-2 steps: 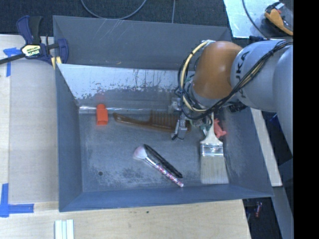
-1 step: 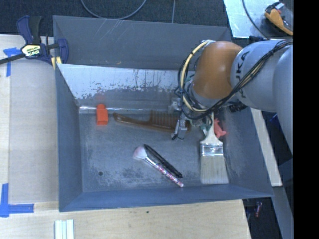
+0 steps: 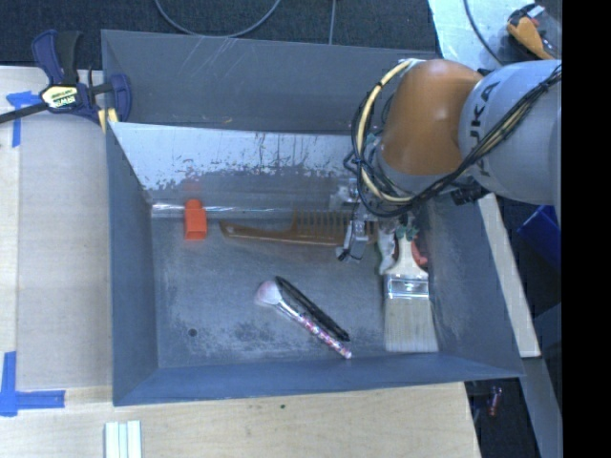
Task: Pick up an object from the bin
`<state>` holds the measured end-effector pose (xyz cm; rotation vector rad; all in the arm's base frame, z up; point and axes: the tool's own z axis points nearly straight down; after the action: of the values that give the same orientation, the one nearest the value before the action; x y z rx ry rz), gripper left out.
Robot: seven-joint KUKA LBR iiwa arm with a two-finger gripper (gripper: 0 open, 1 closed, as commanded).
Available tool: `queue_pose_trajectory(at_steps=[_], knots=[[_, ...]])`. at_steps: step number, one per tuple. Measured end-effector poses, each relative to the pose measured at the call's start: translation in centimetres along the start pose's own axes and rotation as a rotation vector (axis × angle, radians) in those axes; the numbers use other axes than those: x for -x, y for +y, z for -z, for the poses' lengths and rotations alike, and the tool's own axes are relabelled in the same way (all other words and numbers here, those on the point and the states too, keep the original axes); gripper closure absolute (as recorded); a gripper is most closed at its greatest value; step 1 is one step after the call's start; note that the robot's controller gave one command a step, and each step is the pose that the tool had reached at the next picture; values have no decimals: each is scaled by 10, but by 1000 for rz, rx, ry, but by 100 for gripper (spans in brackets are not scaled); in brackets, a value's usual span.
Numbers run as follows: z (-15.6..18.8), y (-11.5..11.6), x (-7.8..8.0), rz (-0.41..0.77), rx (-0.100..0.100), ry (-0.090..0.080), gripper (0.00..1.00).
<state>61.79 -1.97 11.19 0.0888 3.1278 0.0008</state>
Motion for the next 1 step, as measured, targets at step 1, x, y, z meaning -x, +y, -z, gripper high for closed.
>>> queue_pose_trajectory(at_steps=[1], knots=[[28, 0, 2, 0, 0, -4, 100]])
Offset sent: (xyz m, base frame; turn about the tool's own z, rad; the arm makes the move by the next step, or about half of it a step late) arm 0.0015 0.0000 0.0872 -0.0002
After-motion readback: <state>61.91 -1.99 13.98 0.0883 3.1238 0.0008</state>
